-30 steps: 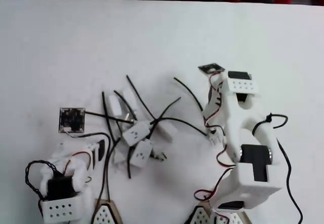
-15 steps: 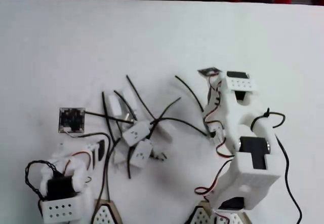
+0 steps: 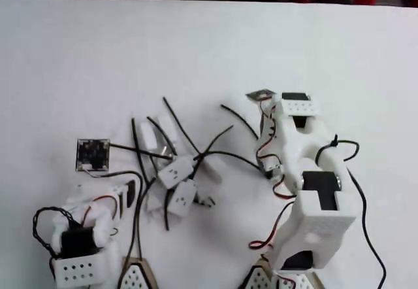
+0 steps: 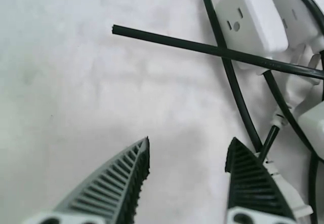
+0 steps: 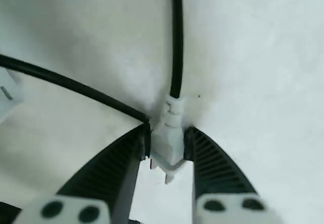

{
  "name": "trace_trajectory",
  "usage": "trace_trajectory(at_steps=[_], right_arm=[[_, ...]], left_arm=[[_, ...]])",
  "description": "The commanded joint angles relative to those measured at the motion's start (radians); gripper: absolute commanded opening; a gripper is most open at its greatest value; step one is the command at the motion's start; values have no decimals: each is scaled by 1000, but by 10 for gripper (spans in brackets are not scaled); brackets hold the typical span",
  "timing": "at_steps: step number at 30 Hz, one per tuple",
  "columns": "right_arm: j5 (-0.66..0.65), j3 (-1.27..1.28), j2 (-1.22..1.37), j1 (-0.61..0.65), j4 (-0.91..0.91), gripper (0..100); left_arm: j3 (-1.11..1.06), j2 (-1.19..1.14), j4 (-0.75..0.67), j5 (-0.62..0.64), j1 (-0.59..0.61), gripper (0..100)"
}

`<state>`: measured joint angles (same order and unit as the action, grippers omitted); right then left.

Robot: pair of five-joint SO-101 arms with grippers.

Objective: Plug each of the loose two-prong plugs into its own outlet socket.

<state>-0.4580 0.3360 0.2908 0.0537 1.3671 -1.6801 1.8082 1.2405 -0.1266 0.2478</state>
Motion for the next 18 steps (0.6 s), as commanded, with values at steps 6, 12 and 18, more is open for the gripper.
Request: trace_trajectory(at_steps=[6,12,18], right_arm=[[-3,-12,-8,39,1,18],[-2,-14,-8,39,2,57],[-2,-84,-8,39,101,104]], left_arm=[[5,13,-23,2,8,246],[5,13,-23,2,8,246],[5,13,-23,2,8,246]])
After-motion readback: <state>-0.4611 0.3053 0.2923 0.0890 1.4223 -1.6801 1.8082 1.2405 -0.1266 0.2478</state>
